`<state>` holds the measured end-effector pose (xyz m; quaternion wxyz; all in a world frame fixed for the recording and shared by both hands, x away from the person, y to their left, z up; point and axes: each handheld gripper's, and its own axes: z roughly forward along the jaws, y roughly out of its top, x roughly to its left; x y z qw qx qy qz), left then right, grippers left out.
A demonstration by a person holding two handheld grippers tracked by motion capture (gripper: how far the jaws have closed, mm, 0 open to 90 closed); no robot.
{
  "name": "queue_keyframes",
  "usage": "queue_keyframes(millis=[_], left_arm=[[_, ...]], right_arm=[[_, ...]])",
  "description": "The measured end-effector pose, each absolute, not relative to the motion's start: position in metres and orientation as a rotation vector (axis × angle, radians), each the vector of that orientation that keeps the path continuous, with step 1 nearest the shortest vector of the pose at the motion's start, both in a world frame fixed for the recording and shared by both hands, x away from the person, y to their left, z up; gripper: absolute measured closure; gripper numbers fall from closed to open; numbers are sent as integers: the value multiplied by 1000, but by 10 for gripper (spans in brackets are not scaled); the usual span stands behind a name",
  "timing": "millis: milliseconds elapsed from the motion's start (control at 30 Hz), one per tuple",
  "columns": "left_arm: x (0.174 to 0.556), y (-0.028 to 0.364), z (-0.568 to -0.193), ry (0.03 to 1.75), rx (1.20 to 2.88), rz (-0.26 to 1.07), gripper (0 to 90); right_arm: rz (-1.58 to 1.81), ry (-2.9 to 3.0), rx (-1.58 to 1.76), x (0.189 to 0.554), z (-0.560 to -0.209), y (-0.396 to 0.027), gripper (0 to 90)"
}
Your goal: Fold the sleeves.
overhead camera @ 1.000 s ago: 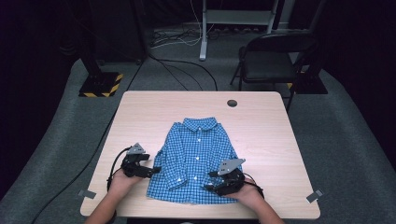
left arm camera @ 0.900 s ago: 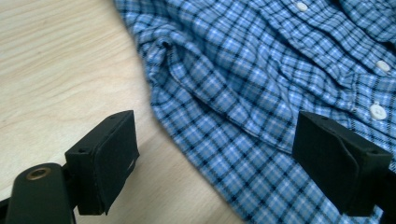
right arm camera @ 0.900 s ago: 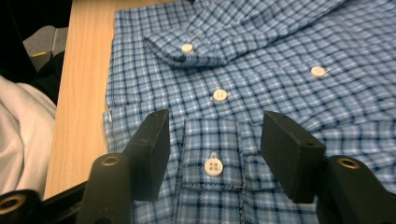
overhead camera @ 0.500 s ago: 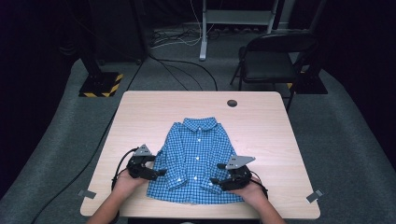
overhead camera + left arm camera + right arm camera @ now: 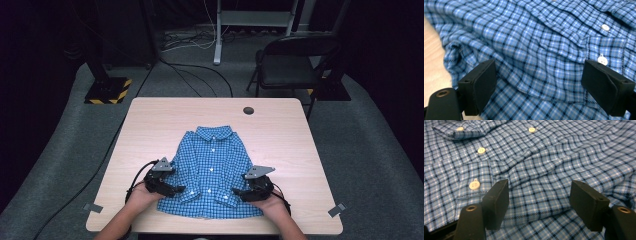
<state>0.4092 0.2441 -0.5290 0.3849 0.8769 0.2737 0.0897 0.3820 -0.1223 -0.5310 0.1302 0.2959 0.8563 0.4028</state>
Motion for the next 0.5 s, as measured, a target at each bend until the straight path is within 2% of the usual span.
queue_keyframes(millis=[500], left_arm=[[410, 240, -534, 657, 2224, 202, 80]], right_arm=[[1150, 2485, 870, 382, -534, -124, 287]])
